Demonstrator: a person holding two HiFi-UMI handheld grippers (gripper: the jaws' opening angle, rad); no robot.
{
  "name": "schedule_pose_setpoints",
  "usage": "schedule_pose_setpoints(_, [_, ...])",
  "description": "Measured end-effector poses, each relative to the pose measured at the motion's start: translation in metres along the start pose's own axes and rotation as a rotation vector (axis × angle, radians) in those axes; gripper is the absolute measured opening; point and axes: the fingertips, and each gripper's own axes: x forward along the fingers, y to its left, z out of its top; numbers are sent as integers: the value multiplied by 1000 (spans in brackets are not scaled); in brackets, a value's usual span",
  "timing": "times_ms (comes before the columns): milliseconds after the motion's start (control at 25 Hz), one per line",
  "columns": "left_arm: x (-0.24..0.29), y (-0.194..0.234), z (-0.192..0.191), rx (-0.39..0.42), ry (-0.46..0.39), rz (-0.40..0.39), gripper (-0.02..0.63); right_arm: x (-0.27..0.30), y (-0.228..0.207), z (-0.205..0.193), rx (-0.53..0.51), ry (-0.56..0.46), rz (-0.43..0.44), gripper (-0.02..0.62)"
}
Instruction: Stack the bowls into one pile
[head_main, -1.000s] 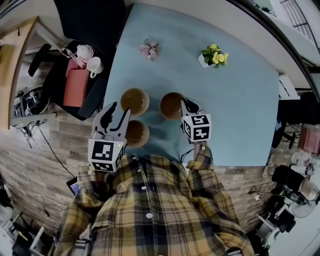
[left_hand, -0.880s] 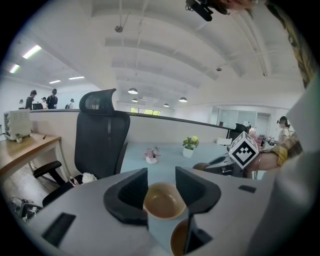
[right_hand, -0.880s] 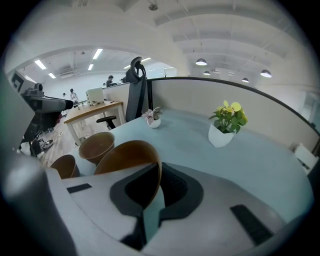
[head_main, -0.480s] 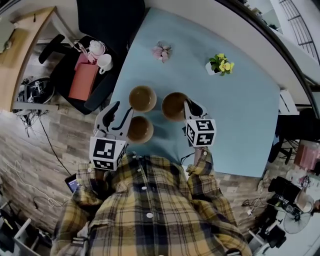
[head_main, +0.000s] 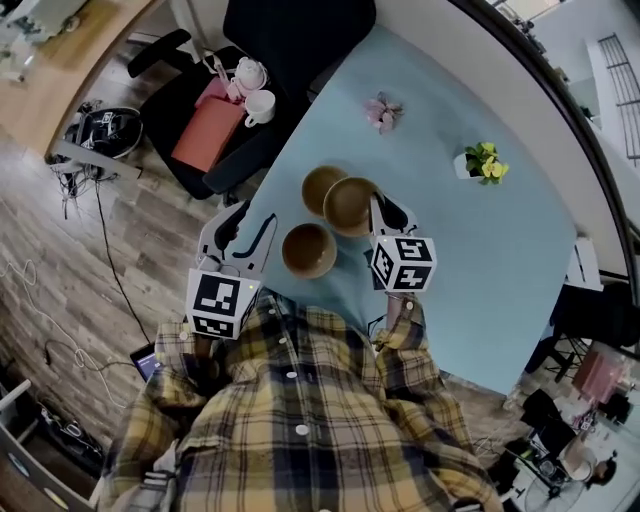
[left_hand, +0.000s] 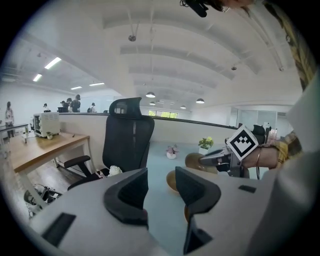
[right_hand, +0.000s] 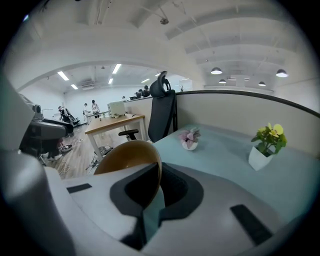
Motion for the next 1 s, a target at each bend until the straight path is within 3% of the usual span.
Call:
schedule_pose_setpoints(440, [-31, 30, -23, -67, 21, 111, 161, 40, 24, 1, 1, 25, 35, 17])
schedule_pose_setpoints(1000, [-25, 31, -37, -94, 63, 127, 160, 60, 27, -20, -7, 90, 56, 17])
